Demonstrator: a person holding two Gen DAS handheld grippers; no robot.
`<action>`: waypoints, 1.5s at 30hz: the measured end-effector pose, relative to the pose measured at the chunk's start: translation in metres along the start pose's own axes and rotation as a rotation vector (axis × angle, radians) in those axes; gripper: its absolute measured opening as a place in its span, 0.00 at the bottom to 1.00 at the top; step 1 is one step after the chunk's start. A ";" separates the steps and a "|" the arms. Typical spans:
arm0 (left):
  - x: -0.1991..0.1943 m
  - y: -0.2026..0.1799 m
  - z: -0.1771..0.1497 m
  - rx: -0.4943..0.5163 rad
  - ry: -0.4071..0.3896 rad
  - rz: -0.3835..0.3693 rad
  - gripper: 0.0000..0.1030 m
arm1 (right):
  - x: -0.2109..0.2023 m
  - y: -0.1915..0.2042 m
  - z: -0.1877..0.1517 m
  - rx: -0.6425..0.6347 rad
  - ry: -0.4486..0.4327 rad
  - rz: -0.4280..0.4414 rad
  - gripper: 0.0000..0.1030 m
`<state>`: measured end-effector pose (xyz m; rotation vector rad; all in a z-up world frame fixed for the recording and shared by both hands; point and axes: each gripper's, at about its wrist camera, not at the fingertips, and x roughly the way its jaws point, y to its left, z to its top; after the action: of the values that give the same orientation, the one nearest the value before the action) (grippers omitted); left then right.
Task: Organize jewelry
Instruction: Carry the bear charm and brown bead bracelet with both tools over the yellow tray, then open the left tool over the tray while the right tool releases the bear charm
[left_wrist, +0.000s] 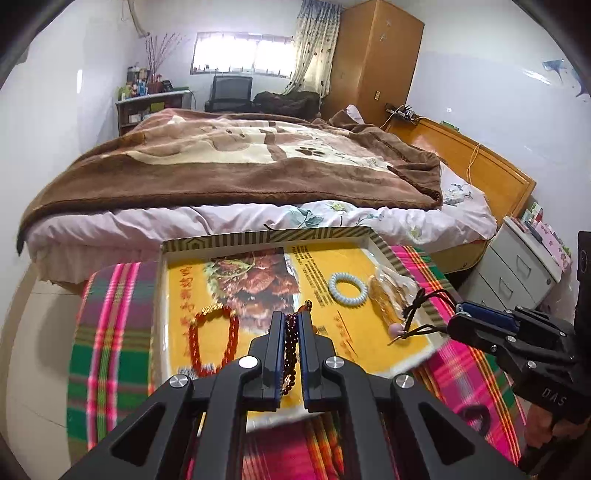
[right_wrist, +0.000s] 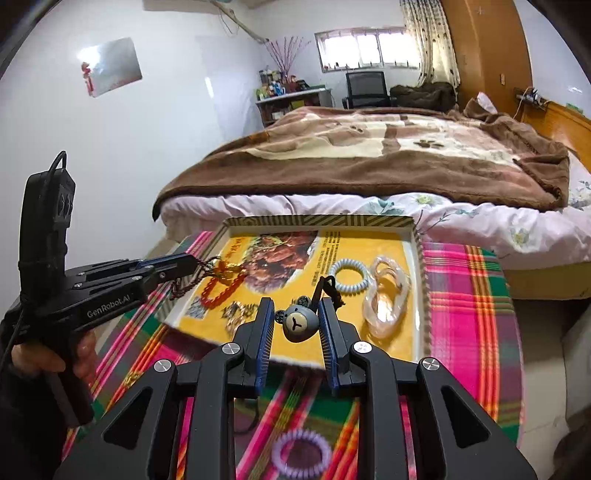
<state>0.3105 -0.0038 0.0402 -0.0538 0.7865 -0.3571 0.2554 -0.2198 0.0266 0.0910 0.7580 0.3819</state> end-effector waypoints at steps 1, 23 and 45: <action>0.007 0.003 0.001 -0.015 0.011 -0.001 0.07 | 0.006 0.000 0.002 0.000 0.008 -0.004 0.24; 0.107 0.018 0.017 -0.025 0.150 0.049 0.07 | 0.083 -0.006 -0.012 -0.041 0.175 -0.030 0.24; 0.108 0.008 0.009 -0.016 0.180 0.070 0.59 | 0.083 -0.012 -0.017 -0.014 0.221 -0.068 0.26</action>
<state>0.3893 -0.0332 -0.0291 -0.0092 0.9671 -0.2921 0.3026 -0.2012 -0.0424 0.0095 0.9738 0.3358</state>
